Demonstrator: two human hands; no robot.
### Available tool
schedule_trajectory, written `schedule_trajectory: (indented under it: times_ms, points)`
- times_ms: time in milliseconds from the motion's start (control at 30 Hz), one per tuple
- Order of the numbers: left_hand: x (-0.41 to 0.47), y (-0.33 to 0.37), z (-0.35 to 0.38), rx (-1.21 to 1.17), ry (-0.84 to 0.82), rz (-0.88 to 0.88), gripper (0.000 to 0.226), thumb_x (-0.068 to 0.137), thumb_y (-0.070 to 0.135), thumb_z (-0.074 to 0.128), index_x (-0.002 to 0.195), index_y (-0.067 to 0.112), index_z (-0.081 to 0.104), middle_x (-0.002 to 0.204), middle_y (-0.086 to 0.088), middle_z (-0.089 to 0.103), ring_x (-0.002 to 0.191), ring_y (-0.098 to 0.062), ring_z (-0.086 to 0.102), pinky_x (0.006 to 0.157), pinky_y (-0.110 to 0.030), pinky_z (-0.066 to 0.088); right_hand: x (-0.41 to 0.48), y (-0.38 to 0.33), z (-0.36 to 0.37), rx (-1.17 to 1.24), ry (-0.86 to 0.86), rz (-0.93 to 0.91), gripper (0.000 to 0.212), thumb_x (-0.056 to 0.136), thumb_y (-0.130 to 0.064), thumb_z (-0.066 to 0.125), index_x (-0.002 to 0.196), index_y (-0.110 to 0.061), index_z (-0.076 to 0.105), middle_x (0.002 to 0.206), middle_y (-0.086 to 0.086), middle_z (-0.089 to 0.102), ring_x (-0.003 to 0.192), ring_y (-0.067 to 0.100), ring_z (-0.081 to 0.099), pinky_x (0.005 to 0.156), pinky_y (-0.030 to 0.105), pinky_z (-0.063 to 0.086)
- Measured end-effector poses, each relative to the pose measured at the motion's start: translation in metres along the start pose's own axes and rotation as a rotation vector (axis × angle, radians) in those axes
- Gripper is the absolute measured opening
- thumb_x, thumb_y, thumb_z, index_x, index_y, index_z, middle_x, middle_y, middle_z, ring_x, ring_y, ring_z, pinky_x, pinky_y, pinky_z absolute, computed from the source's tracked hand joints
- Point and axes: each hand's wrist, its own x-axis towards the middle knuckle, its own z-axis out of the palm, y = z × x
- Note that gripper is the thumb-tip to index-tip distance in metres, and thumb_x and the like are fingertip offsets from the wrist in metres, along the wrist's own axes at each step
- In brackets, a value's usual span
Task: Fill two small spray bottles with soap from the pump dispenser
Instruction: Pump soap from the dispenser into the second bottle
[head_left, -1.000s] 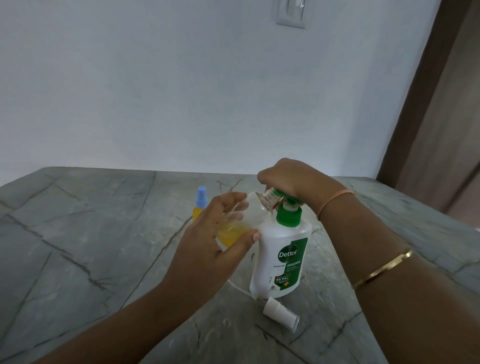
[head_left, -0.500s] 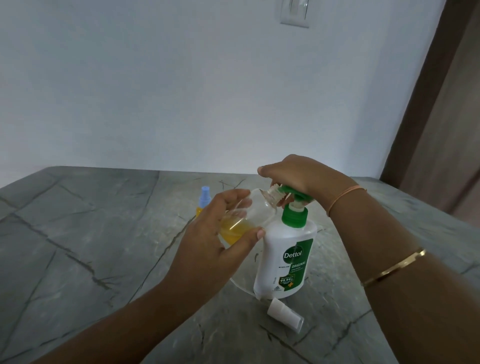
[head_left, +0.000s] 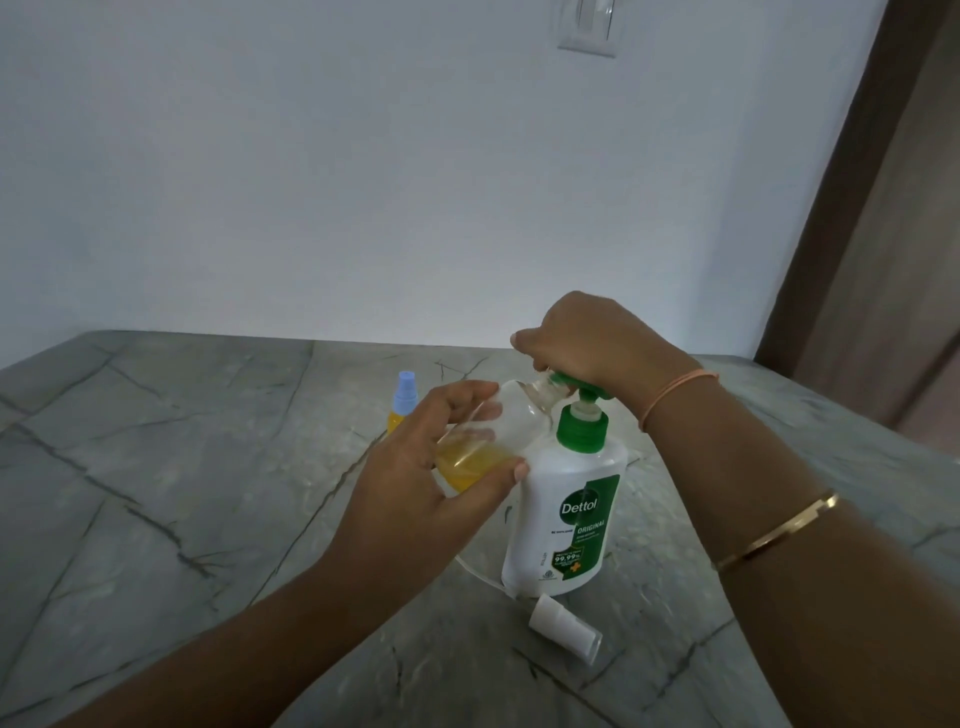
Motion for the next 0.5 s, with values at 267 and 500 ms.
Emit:
schedule_trajectory:
  times_ms: [267,500]
  points:
    - [0.0010,0.0035,-0.0006,0.000,-0.001,-0.003,0.044,0.069,0.051,0.067,0.106,0.047,0.045,0.106,0.028,0.057,0.100,0.011,0.055,0.081,-0.010,0.048,-0.0028,-0.0009,-0.0037,0.091,-0.060,-0.002,0.033,0.090,-0.034,0.047,0.085,-0.006,0.063,0.049,0.000,0.055,0.030,0.007,0.046,0.043,0.018,0.034]
    - [-0.0012,0.0017,-0.0002,-0.009,-0.023,-0.009,0.042,0.072,0.049,0.068,0.108,0.046,0.047,0.105,0.028,0.058,0.098,0.011,0.056,0.080,-0.009,0.047,-0.0066,0.0012,0.0005,0.108,-0.094,0.038,0.036,0.091,-0.039,0.051,0.092,-0.006,0.065,0.050,-0.001,0.053,0.041,0.008,0.049,0.045,0.021,0.034]
